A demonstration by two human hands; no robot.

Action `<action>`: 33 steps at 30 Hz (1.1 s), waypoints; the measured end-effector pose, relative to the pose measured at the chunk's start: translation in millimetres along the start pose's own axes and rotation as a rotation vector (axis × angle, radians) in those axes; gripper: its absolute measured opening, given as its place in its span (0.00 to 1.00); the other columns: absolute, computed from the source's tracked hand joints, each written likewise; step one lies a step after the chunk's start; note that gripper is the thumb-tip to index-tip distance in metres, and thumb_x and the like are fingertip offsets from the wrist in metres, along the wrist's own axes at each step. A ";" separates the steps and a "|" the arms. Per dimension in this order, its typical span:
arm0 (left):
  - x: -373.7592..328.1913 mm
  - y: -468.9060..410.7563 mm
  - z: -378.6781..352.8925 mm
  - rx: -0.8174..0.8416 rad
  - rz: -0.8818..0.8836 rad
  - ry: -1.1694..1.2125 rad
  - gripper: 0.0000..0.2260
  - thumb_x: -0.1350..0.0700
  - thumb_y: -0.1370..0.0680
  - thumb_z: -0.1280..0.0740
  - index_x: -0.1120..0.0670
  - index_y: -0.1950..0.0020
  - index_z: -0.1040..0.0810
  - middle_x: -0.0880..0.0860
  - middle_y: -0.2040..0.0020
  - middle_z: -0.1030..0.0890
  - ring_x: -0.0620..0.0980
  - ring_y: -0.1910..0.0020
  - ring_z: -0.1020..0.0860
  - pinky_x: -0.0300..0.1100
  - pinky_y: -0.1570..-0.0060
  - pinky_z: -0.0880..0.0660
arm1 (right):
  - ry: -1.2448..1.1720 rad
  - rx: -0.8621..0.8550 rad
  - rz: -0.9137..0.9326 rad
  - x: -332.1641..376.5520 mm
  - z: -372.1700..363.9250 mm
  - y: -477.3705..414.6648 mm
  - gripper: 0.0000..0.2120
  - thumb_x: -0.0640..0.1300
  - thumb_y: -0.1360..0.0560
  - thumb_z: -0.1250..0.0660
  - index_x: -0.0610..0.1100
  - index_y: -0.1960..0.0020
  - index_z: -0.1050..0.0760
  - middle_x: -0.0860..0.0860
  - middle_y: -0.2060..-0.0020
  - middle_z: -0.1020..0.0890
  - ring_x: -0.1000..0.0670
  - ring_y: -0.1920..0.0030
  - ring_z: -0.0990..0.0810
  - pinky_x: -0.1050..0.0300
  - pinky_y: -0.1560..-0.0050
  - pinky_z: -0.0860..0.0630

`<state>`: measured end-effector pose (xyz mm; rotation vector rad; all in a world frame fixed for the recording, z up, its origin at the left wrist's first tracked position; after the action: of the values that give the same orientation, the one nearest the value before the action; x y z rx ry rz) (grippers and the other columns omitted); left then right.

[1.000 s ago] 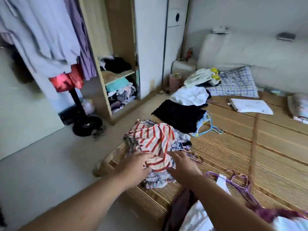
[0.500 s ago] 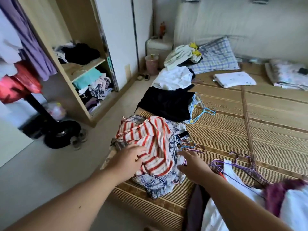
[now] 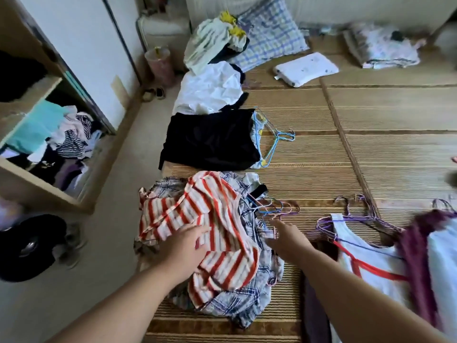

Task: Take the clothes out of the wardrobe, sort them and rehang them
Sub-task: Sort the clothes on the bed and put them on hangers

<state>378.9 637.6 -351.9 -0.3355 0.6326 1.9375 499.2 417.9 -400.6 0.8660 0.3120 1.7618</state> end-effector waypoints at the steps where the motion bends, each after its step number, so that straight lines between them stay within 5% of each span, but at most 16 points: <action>1: 0.3 -15.3 -11.6 0.040 -0.023 0.007 0.20 0.53 0.24 0.35 0.41 0.32 0.29 0.45 0.31 0.30 0.45 0.35 0.29 0.37 0.39 0.32 | -0.025 -0.003 -0.031 -5.0 -6.0 -7.9 0.27 0.51 0.24 0.35 0.53 0.27 0.39 0.45 0.40 0.23 0.54 0.60 0.24 0.65 0.59 0.28; 7: 14.7 -117.8 -101.8 0.249 -0.158 -0.053 0.20 0.51 0.24 0.36 0.41 0.32 0.30 0.46 0.31 0.30 0.45 0.36 0.29 0.36 0.39 0.33 | -0.188 -0.033 -0.197 -37.6 -69.4 -88.8 0.27 0.47 0.24 0.36 0.49 0.27 0.38 0.48 0.32 0.27 0.49 0.36 0.26 0.59 0.36 0.31; 11: 29.3 -172.1 -137.9 0.375 -0.301 -0.214 0.21 0.51 0.24 0.38 0.41 0.31 0.31 0.47 0.30 0.33 0.47 0.33 0.32 0.36 0.37 0.35 | -0.317 -0.101 -0.315 -53.9 -106.1 -142.9 0.21 0.48 0.23 0.39 0.45 0.31 0.33 0.46 0.36 0.25 0.47 0.38 0.25 0.60 0.44 0.30; 14: 37.2 -209.8 -135.6 0.349 -0.341 -0.257 0.21 0.52 0.24 0.38 0.41 0.31 0.31 0.49 0.31 0.31 0.49 0.34 0.31 0.43 0.36 0.32 | -0.334 -0.184 -0.349 -59.1 -124.5 -167.6 0.09 0.45 0.23 0.40 0.42 0.47 0.26 0.43 0.48 0.21 0.43 0.46 0.22 0.58 0.55 0.30; 19: 45.3 -223.3 -139.9 0.370 -0.387 -0.282 0.22 0.50 0.24 0.38 0.40 0.30 0.33 0.48 0.30 0.33 0.49 0.32 0.34 0.43 0.34 0.34 | -0.128 -0.184 -0.394 -55.8 -137.2 -170.6 0.08 0.39 0.29 0.42 0.44 0.52 0.27 0.46 0.55 0.22 0.45 0.52 0.23 0.51 0.52 0.23; 22: 38.5 -221.2 -127.9 0.352 -0.413 -0.255 0.22 0.50 0.24 0.38 0.40 0.30 0.32 0.47 0.29 0.35 0.48 0.31 0.35 0.43 0.32 0.36 | -0.285 -0.317 -0.445 -56.4 -119.3 -152.5 0.04 0.37 0.28 0.44 0.45 0.57 0.34 0.48 0.62 0.26 0.46 0.59 0.26 0.54 0.60 0.29; 29: -28.8 -221.6 -11.2 0.078 -0.496 -0.379 0.32 0.45 0.26 0.36 0.42 0.24 0.45 0.51 0.22 0.48 0.54 0.25 0.48 0.50 0.27 0.46 | -0.531 -0.548 -0.218 2.2 -22.5 -64.8 0.10 0.47 0.25 0.35 0.54 0.62 0.32 0.54 0.69 0.23 0.55 0.68 0.27 0.61 0.65 0.32; 33: -66.5 -206.8 68.3 0.007 -0.523 -0.424 0.27 0.44 0.23 0.40 0.41 0.25 0.44 0.49 0.23 0.44 0.52 0.24 0.49 0.55 0.30 0.46 | -0.595 -0.542 -0.030 64.9 36.0 -7.2 0.08 0.44 0.26 0.32 0.54 0.61 0.27 0.55 0.68 0.19 0.57 0.69 0.23 0.66 0.64 0.29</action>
<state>596.8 695.9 -320.9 -0.0650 0.2378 1.4382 520.1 472.1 -353.8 0.9221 -0.5173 1.3745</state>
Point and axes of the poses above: each hand's wrist, its own y-axis away from the middle knuckle, its own z-axis out of the back of the hand, x = y × z, the point moved 9 cm from there along -y, towards the middle knuckle
